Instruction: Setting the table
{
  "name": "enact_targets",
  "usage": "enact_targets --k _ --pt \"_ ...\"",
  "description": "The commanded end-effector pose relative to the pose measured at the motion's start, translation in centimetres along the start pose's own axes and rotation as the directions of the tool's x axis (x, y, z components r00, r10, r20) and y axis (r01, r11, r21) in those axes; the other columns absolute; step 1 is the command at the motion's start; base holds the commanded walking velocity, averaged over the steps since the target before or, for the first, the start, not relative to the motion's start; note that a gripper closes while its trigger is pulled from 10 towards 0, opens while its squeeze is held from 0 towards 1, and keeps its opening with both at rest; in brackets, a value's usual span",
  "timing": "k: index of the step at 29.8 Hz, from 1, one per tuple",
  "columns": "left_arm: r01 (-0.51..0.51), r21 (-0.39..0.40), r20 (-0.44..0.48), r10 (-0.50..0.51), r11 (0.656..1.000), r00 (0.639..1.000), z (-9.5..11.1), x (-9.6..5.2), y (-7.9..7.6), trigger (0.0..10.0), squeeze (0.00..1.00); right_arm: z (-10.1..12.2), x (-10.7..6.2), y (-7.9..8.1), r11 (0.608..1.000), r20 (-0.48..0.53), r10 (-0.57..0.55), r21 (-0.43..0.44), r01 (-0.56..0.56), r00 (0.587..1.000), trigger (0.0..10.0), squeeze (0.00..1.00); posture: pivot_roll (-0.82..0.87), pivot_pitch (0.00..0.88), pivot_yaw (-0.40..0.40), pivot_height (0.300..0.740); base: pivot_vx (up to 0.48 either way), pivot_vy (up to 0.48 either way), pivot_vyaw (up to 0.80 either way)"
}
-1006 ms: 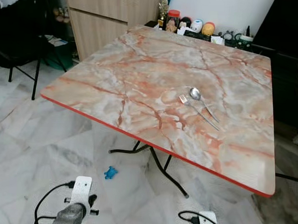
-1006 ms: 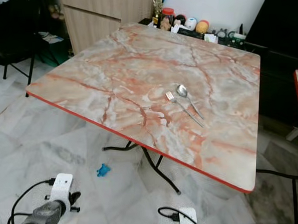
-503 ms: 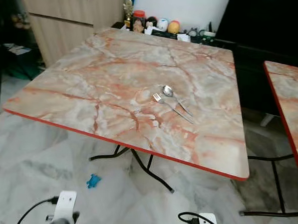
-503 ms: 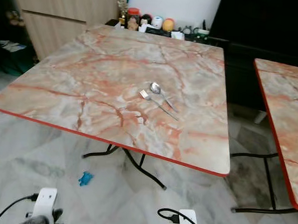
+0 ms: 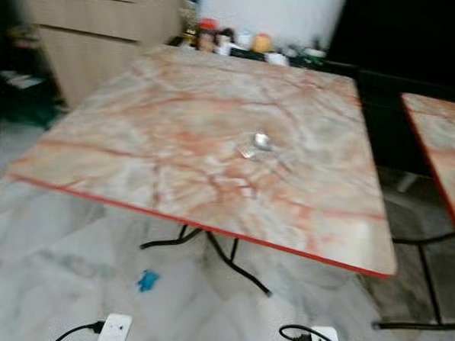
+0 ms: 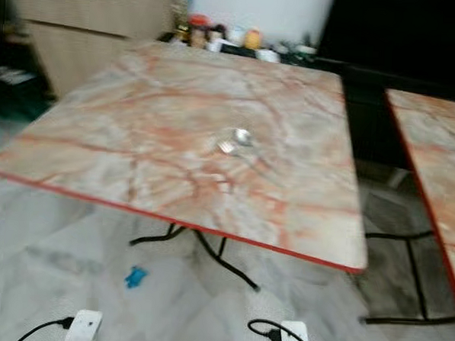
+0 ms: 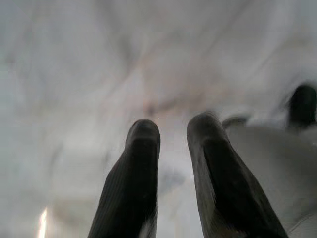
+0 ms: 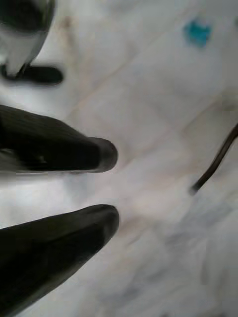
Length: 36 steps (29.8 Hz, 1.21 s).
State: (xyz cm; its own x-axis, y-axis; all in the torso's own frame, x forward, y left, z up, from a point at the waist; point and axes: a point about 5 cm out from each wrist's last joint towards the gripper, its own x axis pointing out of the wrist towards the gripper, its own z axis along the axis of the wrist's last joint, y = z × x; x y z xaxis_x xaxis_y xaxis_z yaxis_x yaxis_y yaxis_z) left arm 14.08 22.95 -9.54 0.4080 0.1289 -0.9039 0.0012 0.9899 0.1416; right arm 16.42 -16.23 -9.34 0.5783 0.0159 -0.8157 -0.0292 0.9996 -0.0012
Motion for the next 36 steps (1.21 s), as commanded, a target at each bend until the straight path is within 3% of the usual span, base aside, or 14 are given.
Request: enact_targets --k 1,3,10,21,27,29,30,31,33,36 --pt "0.016 -0.013 0.031 -0.016 1.0 0.999 1.0 0.1 -0.7 10.0 0.0 -0.4 -0.2 -1.4 0.999 -0.009 -0.034 -0.002 0.034 0.999 10.0 0.0 0.12 0.0 -0.02 0.74 0.0 0.0 0.0" --pt "0.001 -0.034 0.032 0.0 0.999 0.999 0.7 0.0 0.2 10.0 0.0 -0.3 -0.2 -1.3 0.999 -0.006 -0.033 0.007 0.033 0.999 10.0 0.0 0.12 0.0 -0.02 0.74 0.0 0.0 0.0" --pt "-0.009 -0.039 0.021 0.009 0.999 1.0 0.1 -0.1 1.2 10.0 0.0 -0.2 -0.2 -1.4 0.996 0.024 -0.06 0.074 0.058 0.998 10.0 0.0 0.1 0.0 -0.013 0.74 0.0 0.0 0.0" --pt "-0.011 -0.045 0.01 0.012 0.999 1.0 -0.7 -0.2 1.4 10.0 0.0 0.2 -0.4 -1.5 0.978 0.109 -0.108 0.191 0.086 0.988 10.0 0.0 0.08 0.0 -0.025 0.74 0.0 0.0 0.0" --pt "-0.005 -0.041 0.006 0.005 0.999 1.0 -0.9 -0.2 0.7 10.0 0.0 0.1 -0.6 -1.4 0.978 0.132 -0.121 0.188 0.095 0.984 10.0 0.0 0.09 0.0 -0.031 0.74 0.0 0.0 0.0" --pt "-0.004 -0.037 0.005 0.004 0.999 1.0 -0.9 -0.2 0.6 10.0 0.0 1.6 -1.1 -2.5 0.971 0.292 -0.183 0.205 0.126 0.939 10.0 0.0 0.08 0.0 -0.031 0.74 0.0 0.0 0.0" --pt "-0.004 -0.037 0.005 0.004 0.999 1.0 -0.9 -0.2 0.6 10.0 0.0 1.6 -1.1 -2.5 0.971 0.292 -0.183 0.205 0.126 0.939 10.0 0.0 0.08 0.0 -0.031 0.74 0.0 0.0 0.0" --pt "-0.004 -0.033 0.006 0.004 0.999 1.0 -0.8 -0.2 0.5 10.0 0.0 2.9 -2.5 -3.4 0.965 0.456 -0.241 0.203 0.164 0.857 10.0 0.0 0.08 0.0 -0.029 0.74 0.0 0.0 0.0" --pt "-0.004 -0.033 0.006 0.004 0.999 1.0 -0.8 -0.2 0.5 10.0 0.0 2.9 -2.5 -3.4 0.965 0.456 -0.241 0.203 0.164 0.857 10.0 0.0 0.08 0.0 -0.029 0.74 0.0 0.0 0.0" --pt "-0.01 -0.031 0.009 0.011 0.999 1.0 -0.6 -0.1 0.6 10.0 0.0 4.0 -5.0 -3.7 0.958 0.578 -0.28 0.212 0.19 0.766 10.0 0.0 0.06 0.0 -0.025 0.74 0.0 0.0 0.0"
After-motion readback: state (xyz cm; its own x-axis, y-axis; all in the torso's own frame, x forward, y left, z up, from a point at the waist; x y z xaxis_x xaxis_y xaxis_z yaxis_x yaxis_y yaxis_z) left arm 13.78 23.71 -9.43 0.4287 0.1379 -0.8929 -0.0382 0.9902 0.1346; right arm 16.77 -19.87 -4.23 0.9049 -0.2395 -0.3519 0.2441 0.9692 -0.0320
